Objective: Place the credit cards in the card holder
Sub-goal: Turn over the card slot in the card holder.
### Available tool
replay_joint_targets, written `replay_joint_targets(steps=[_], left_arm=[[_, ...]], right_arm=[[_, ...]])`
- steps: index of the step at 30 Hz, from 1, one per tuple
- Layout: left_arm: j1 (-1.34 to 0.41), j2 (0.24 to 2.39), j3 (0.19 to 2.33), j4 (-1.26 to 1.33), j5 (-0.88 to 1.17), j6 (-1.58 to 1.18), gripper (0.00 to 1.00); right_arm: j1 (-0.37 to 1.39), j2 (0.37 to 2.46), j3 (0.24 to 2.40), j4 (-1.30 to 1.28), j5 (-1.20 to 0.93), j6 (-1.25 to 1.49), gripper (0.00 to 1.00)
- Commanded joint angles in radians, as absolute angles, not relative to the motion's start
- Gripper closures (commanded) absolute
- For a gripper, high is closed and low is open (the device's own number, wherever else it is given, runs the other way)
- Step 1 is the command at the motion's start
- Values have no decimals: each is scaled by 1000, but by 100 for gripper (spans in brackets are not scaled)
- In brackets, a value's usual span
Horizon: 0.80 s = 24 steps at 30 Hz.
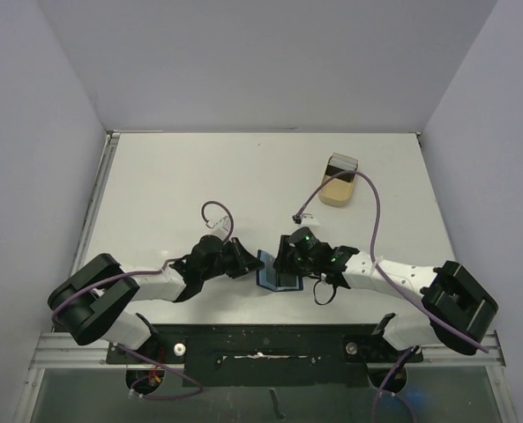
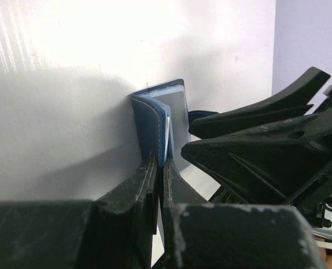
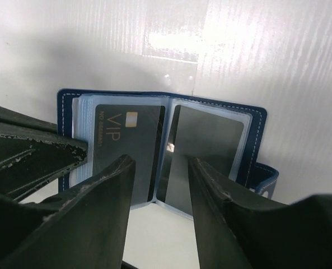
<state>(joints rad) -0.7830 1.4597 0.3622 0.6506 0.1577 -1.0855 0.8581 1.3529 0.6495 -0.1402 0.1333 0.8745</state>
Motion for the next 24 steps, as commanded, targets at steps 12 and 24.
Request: replay_joint_targets(steps=[12,24], left_arm=[[-767,1322,584,156,50,-961,100],[-775,1447,606,331,179,-1013,100]], right_arm=[[836,1353,629,-137,200,844,66],[845,1479,603,-50,169,865,69]])
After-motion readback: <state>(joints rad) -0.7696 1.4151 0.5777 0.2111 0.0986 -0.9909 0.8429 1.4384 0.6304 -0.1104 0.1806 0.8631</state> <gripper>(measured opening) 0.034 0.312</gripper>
